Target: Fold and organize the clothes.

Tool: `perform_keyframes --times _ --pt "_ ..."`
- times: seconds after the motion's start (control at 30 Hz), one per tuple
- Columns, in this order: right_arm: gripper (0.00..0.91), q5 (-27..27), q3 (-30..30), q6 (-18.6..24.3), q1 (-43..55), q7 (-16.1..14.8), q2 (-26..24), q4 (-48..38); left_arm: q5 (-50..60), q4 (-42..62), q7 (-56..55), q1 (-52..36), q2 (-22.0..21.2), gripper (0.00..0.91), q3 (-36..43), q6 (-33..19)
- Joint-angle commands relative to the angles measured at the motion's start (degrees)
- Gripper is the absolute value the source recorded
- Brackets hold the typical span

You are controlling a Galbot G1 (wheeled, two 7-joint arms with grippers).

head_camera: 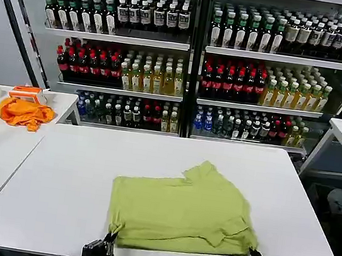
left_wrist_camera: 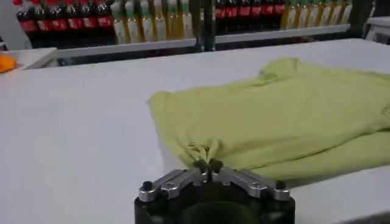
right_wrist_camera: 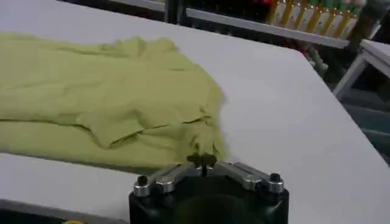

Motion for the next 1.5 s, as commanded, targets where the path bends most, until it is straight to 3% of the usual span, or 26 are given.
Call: perform_keyframes --times 0.03,0.27,0.5,0.83,1.2,1.5 --pt "0.907 -0.2 2.7 0.7 -0.5 0.8 -1.2 4.5 -0.5 -5.0 0.5 3.6 2.5 0.907 -4.5 0.8" --pt "0.907 7.1 -0.3 1.0 13.8 3.6 -3.1 -0.3 -10.2 0.7 -0.3 -10.0 9.5 0.907 -9.1 0.4" --pt "0.907 12.4 -13.1 -0.4 35.8 6.4 -3.9 -12.7 -15.8 13.9 -2.0 -27.7 13.9 0.907 -4.1 1.0" --pt "0.907 18.3 -29.3 -0.4 59.9 7.8 -1.1 -32.6 -23.0 27.3 -4.9 -45.6 12.0 0.907 7.0 4.3" --pt "0.907 19.9 -37.8 -0.5 68.9 6.6 4.8 -48.0 -26.6 34.5 -6.3 -50.3 8.6 0.907 10.6 5.1" --pt "0.907 19.8 -40.7 -0.5 70.9 4.5 7.4 -53.4 -27.6 32.4 -6.8 -47.2 8.2 0.907 10.2 5.1"
